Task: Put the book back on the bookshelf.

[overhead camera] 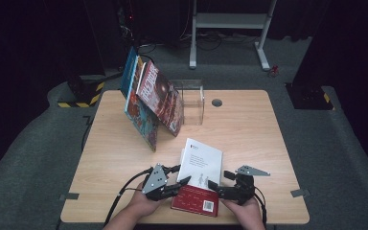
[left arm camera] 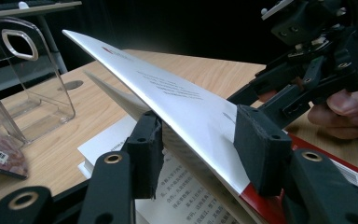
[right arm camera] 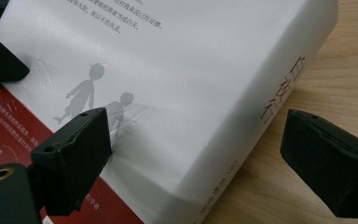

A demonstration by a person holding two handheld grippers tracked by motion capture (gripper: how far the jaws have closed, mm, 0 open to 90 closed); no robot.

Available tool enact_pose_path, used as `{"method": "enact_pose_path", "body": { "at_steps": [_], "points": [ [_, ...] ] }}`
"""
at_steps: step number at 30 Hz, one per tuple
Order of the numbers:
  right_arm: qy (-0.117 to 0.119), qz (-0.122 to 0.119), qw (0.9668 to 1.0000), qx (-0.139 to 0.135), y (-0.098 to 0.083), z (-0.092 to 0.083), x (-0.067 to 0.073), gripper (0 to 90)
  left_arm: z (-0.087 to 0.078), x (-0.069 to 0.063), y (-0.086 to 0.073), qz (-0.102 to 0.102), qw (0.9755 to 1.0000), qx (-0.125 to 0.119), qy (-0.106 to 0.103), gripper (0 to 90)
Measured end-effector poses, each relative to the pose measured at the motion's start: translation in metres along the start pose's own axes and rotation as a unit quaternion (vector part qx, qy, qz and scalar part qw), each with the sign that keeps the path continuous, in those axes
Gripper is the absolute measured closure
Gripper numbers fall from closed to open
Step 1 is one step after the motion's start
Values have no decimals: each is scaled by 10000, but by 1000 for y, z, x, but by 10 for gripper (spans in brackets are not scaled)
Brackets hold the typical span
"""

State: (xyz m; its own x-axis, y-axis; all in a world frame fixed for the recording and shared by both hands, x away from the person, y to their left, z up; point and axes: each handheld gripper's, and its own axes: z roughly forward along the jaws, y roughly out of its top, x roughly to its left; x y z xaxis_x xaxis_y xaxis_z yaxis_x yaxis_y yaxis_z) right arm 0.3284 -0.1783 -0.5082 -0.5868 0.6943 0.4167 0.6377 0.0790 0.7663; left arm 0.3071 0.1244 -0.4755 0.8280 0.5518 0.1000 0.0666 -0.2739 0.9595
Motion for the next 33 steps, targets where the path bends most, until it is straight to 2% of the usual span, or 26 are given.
{"method": "enact_pose_path", "body": {
  "at_steps": [6,9,14,23,28,33],
  "points": [
    [290,267,9992,44,-1,3,-7,78,0,0,0,-11,10000,-7,-1,528],
    [454,305,9985,43,-2,6,-8,73,0,0,0,20,10000,-19,11,528],
    [481,312,9984,21,-2,7,-8,72,-1,0,0,17,10000,-21,8,528],
    [602,285,9978,-28,-2,6,-9,67,-3,-4,1,164,9998,-116,47,528],
    [815,419,9958,-25,-2,8,-16,67,-4,-5,1,214,9996,-158,35,528],
    [844,459,9954,-22,-2,8,-16,66,-4,-5,1,229,9996,-174,32,528]
  ]
}}
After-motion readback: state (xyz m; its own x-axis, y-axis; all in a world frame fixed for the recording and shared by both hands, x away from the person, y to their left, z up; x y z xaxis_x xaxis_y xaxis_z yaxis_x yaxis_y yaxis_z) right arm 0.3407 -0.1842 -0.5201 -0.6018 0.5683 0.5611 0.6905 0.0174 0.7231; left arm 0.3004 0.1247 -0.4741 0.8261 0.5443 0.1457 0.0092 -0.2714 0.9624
